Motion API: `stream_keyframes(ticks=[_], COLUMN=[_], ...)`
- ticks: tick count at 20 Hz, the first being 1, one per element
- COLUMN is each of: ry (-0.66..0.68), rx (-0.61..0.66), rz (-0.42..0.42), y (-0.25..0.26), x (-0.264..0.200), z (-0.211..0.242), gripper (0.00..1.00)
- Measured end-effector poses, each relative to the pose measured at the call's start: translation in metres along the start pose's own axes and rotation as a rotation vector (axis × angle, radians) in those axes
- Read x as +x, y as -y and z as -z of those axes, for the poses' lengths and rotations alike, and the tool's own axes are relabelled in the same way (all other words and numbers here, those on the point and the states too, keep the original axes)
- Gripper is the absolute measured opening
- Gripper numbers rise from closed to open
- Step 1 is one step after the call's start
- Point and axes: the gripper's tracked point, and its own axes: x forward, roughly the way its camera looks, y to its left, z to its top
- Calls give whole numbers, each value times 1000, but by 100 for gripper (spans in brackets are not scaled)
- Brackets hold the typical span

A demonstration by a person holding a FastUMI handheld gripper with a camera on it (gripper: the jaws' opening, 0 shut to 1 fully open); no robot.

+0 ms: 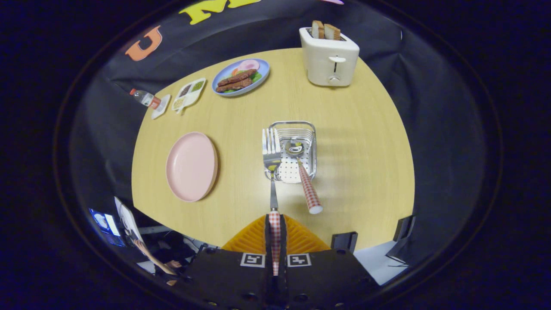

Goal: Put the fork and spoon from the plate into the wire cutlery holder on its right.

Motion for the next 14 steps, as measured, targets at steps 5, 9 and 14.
stream_keyframes(ticks=[5,9,14], ry=[-101,-175,-296], rx=[-11,-9,7], rz=[10,27,21], y=[2,3,5], x=[0,1,3], z=[-6,-12,-14], gripper=[4,4,4])
